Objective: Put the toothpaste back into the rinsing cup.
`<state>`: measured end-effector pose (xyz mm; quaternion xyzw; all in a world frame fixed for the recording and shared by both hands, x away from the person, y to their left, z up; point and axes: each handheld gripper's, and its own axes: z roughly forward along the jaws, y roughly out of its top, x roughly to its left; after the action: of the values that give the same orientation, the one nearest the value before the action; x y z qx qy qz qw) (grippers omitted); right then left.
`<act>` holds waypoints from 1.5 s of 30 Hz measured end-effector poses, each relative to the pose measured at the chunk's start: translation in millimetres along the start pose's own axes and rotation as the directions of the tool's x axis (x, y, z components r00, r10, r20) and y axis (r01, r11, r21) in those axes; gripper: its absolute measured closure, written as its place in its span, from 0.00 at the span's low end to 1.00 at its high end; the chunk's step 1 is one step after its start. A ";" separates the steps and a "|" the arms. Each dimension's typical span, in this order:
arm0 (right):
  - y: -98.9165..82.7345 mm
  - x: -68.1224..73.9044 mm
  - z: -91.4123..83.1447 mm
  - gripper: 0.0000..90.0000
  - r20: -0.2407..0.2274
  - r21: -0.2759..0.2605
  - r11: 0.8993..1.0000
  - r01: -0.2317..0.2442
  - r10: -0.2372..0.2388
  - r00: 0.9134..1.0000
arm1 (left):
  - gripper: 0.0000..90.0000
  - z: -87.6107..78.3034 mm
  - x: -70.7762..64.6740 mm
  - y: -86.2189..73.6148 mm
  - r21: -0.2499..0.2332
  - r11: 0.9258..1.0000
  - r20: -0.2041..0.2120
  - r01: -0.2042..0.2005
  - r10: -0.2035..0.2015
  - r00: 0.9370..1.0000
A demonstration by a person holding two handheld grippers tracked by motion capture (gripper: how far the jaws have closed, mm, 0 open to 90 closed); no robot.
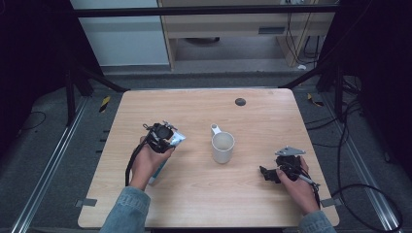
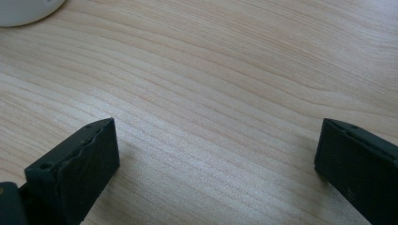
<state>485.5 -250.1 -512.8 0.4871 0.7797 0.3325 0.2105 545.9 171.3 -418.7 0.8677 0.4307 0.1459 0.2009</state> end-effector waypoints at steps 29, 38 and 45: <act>0.0 0.0 0.0 0.00 0.001 0.001 1.000 0.001 -0.001 1.000 | 0.87 -56.7 9.2 20.7 -0.183 0.983 -0.044 0.010 -0.018 0.999; 0.0 0.0 0.0 0.00 0.000 0.000 1.000 0.000 0.000 1.000 | 0.87 -60.1 9.9 33.3 -0.190 0.982 -0.052 -0.008 -0.002 0.999; 0.0 0.0 0.0 0.00 0.000 0.000 1.000 0.000 0.000 1.000 | 0.87 -61.2 6.7 44.6 -0.207 0.978 -0.049 -0.013 0.002 0.999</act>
<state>485.5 -250.1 -512.8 0.4871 0.7797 0.3324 0.2105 554.5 166.0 -343.3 0.8399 0.4146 0.2118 0.2790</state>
